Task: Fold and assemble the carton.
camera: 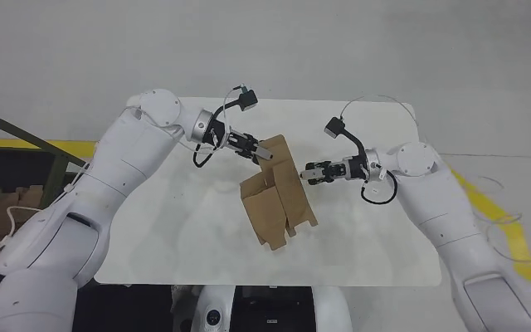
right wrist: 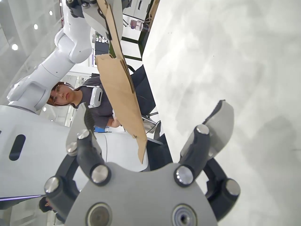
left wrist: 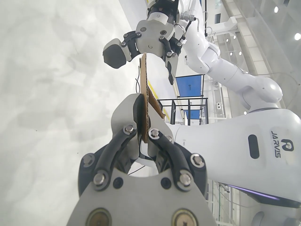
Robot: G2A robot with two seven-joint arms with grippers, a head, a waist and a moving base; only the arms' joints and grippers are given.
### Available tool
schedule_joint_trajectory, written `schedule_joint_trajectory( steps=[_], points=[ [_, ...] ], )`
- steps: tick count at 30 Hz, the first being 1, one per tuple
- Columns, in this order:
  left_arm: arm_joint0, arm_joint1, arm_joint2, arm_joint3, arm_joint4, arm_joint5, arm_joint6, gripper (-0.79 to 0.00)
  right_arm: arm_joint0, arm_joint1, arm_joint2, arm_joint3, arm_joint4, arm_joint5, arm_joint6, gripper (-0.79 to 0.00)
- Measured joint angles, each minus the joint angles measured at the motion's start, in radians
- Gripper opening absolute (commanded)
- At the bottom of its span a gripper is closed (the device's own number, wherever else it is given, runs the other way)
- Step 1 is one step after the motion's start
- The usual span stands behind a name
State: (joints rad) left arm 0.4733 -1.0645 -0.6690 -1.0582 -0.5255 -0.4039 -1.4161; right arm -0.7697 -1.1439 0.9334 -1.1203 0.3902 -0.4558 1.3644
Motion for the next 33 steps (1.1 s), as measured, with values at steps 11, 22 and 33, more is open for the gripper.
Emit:
schedule_joint_trajectory(
  steps=[11, 22, 33],
  points=[
    [-0.006, -0.013, 0.011, 0.022, -0.028, -0.001, 0.001, -0.785, 0.042, 0.008, -0.098, 0.012, 0.092, 0.020, 0.020, -0.453],
    [-0.002, -0.004, 0.000, 0.030, -0.034, -0.005, 0.005, -0.785, 0.089, 0.016, -0.191, 0.015, 0.143, 0.026, 0.026, -0.600],
    [0.010, 0.006, -0.005, 0.026, -0.026, -0.008, 0.008, -0.499, 0.113, 0.026, -0.248, 0.004, 0.223, 0.020, 0.020, -0.785]
  ],
)
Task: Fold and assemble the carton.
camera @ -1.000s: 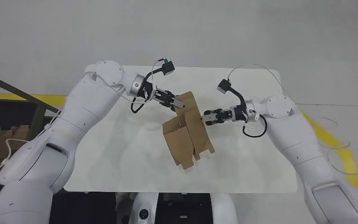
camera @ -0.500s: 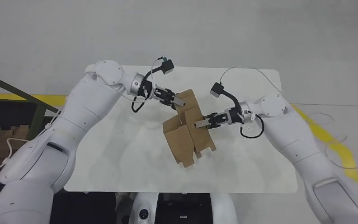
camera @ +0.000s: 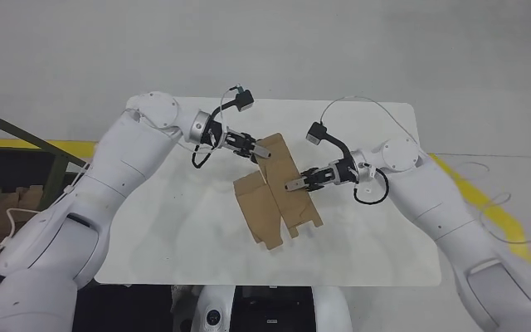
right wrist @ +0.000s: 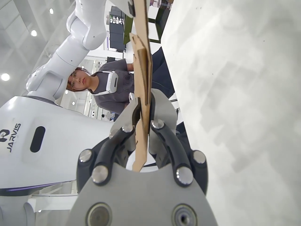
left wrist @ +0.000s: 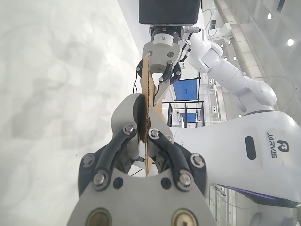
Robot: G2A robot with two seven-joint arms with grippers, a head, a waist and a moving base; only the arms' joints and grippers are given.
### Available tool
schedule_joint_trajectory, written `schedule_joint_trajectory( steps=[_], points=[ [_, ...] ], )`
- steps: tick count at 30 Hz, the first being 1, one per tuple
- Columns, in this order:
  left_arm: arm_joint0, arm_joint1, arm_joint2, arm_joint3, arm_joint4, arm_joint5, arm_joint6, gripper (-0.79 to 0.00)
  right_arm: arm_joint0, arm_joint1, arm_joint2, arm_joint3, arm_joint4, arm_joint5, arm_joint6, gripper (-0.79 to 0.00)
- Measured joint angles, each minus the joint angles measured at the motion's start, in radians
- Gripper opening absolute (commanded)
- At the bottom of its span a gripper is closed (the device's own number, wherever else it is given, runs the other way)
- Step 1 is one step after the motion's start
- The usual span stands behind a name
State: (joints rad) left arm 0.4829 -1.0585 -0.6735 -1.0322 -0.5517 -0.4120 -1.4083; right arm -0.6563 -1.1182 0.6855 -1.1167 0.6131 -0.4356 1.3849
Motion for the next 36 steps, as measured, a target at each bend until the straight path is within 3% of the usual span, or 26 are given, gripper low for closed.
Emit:
schedule_joint_trajectory(
  steps=[1, 2, 7, 13, 20, 28, 36],
  points=[
    [0.000, 0.001, 0.000, -0.001, 0.001, -0.001, 0.000, -0.108, 0.002, 0.001, -0.003, -0.001, 0.004, 0.000, 0.000, -0.785],
    [0.000, 0.002, -0.001, -0.004, 0.002, -0.002, 0.001, 0.000, 0.004, 0.003, -0.007, -0.002, 0.008, -0.001, -0.001, -0.785],
    [0.004, 0.008, -0.013, -0.030, -0.008, -0.019, 0.019, 0.000, 0.011, 0.008, -0.020, 0.001, 0.027, -0.002, -0.002, -0.785],
    [0.027, 0.036, -0.060, -0.096, -0.001, -0.062, 0.061, 0.000, 0.014, 0.012, -0.023, 0.020, 0.078, 0.002, 0.002, -0.785],
    [0.098, 0.080, -0.148, -0.151, -0.020, -0.095, 0.095, 0.000, -0.001, 0.017, 0.029, 0.077, 0.158, -0.040, -0.040, -0.785],
    [0.198, 0.107, -0.232, -0.191, -0.054, -0.137, 0.151, 0.000, -0.038, 0.029, 0.119, 0.104, 0.236, -0.067, -0.072, -0.785],
    [0.261, 0.117, -0.272, -0.261, -0.028, -0.079, 0.203, 0.000, -0.103, 0.056, 0.209, 0.031, 0.157, 0.056, -0.285, -0.785]
  ],
)
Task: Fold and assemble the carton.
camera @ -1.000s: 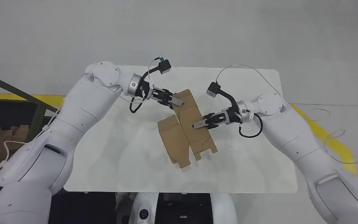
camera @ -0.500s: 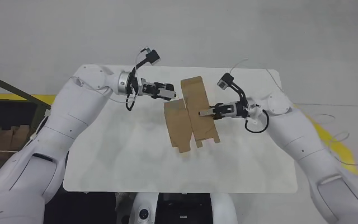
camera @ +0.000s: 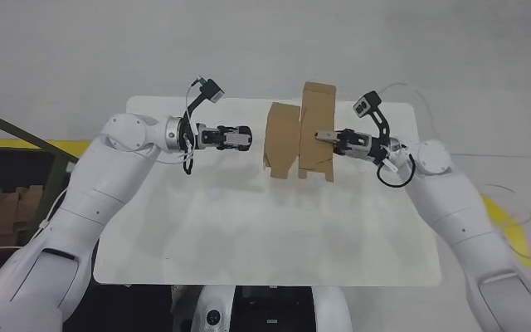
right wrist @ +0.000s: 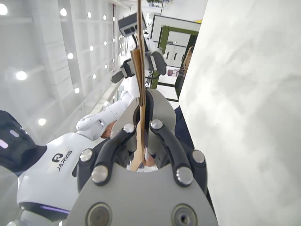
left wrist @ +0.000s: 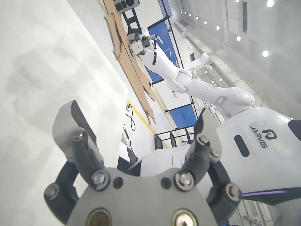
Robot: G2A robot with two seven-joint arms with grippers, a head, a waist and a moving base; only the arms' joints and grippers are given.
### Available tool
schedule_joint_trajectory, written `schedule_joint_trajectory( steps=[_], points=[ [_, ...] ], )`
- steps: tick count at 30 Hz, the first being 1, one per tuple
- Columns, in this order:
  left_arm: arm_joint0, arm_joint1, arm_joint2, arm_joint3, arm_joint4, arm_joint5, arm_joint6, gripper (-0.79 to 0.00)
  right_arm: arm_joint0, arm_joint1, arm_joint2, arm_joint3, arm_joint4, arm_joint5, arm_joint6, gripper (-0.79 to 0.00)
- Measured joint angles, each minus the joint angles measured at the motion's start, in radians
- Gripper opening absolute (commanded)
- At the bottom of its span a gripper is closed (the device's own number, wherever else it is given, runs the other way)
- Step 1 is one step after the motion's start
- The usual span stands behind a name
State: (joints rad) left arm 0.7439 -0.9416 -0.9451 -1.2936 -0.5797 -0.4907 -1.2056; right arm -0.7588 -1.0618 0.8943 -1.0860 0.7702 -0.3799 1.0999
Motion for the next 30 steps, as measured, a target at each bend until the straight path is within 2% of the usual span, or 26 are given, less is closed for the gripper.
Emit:
schedule_joint_trajectory(
  steps=[7, 18, 21, 22, 23, 25, 30],
  points=[
    [0.006, -0.021, 0.039, -0.052, 0.028, 0.023, 0.047, 0.000, -0.105, 0.036, 0.094, -0.156, -0.112, 0.128, -0.179, -0.785],
    [-0.043, -0.082, 0.137, 0.016, 0.081, 0.040, 0.198, 0.000, -0.215, 0.050, 0.182, -0.252, -0.114, 0.176, -0.276, -0.785],
    [-0.054, -0.096, 0.155, 0.026, 0.086, 0.031, 0.214, -0.182, -0.220, 0.045, 0.187, -0.251, -0.095, 0.179, -0.286, -0.785],
    [-0.057, -0.101, 0.160, 0.029, 0.088, 0.027, 0.215, -0.292, -0.219, 0.044, 0.187, -0.248, -0.094, 0.179, -0.287, -0.785],
    [-0.061, -0.106, 0.166, 0.033, 0.090, 0.024, 0.216, -0.366, -0.215, 0.041, 0.185, -0.242, -0.095, 0.180, -0.290, -0.785],
    [-0.067, -0.113, 0.173, 0.039, 0.091, 0.022, 0.214, -0.406, -0.211, 0.037, 0.184, -0.231, -0.091, 0.179, -0.300, -0.785],
    [-0.077, -0.126, 0.177, 0.066, 0.079, 0.021, 0.197, -0.449, -0.205, 0.028, 0.186, -0.213, -0.086, 0.169, -0.315, -0.785]
  ],
)
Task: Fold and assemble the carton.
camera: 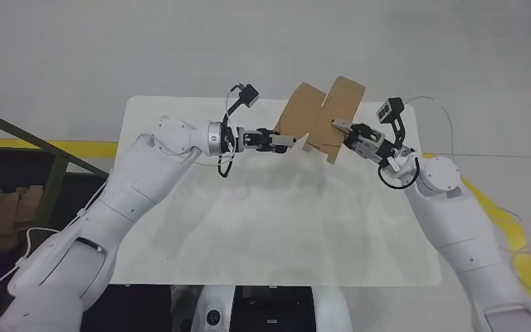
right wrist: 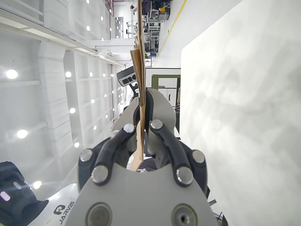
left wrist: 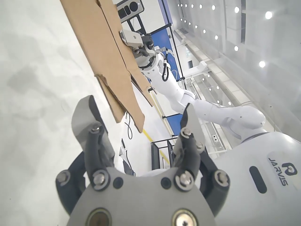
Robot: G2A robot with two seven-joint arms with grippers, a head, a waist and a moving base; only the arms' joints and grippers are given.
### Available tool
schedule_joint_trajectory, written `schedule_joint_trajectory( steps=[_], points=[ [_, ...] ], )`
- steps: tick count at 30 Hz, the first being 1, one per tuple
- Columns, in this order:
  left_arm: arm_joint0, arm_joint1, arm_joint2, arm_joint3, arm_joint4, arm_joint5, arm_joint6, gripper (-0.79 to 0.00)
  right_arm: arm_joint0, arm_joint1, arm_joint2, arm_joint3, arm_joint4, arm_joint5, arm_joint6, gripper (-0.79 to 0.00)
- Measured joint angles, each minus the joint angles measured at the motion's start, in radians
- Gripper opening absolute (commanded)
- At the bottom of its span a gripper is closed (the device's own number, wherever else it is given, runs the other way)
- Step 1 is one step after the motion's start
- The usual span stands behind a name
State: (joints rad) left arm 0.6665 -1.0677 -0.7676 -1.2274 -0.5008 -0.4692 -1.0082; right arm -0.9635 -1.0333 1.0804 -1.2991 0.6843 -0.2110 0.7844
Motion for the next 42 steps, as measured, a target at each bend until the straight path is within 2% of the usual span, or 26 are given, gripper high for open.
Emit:
schedule_joint_trajectory(
  steps=[5, 16, 18, 19, 20, 22, 24, 25, 26, 27, 33, 42],
  points=[
    [-0.006, -0.010, -0.006, 0.023, -0.015, -0.001, -0.011, -0.465, 0.002, -0.007, -0.001, -0.008, -0.012, 0.003, -0.007, -0.785],
    [-0.017, -0.027, -0.030, 0.060, -0.043, 0.003, -0.025, -0.563, 0.001, -0.019, 0.001, -0.026, -0.043, 0.006, -0.020, -0.785],
    [-0.016, -0.029, -0.034, 0.064, -0.046, 0.004, -0.029, -0.668, -0.002, -0.021, 0.004, -0.029, -0.046, 0.006, -0.023, -0.785],
    [-0.016, -0.029, -0.036, 0.066, -0.047, 0.004, -0.031, -0.773, -0.004, -0.021, 0.006, -0.031, -0.048, 0.006, -0.023, -0.785],
    [-0.015, -0.031, -0.039, 0.068, -0.048, 0.005, -0.034, -0.785, -0.007, -0.022, 0.009, -0.034, -0.050, 0.006, -0.024, -0.785],
    [-0.015, -0.032, -0.042, 0.072, -0.049, 0.006, -0.038, -0.785, -0.012, -0.022, 0.013, -0.039, -0.054, 0.005, -0.027, -0.616],
    [-0.013, -0.035, -0.046, 0.075, -0.051, 0.008, -0.044, -0.785, -0.018, -0.023, 0.019, -0.048, -0.057, 0.004, -0.028, -0.517],
    [-0.013, -0.035, -0.047, 0.077, -0.052, 0.008, -0.046, -0.785, -0.021, -0.023, 0.022, -0.051, -0.059, 0.003, -0.026, -0.413],
    [-0.012, -0.037, -0.050, 0.078, -0.054, 0.009, -0.049, -0.785, -0.024, -0.023, 0.026, -0.055, -0.060, 0.003, -0.023, -0.111],
    [-0.011, -0.037, -0.052, 0.079, -0.055, 0.009, -0.052, -0.785, -0.027, -0.023, 0.030, -0.057, -0.060, 0.002, -0.020, 0.000],
    [-0.015, -0.034, -0.078, 0.069, -0.055, 0.007, -0.119, -0.785, -0.036, -0.019, 0.068, -0.034, -0.037, -0.015, 0.049, 0.000],
    [-0.053, -0.016, -0.111, 0.075, -0.037, 0.081, -0.365, -0.785, -0.003, -0.011, 0.109, 0.084, 0.014, -0.097, 0.349, 0.000]
  ],
)
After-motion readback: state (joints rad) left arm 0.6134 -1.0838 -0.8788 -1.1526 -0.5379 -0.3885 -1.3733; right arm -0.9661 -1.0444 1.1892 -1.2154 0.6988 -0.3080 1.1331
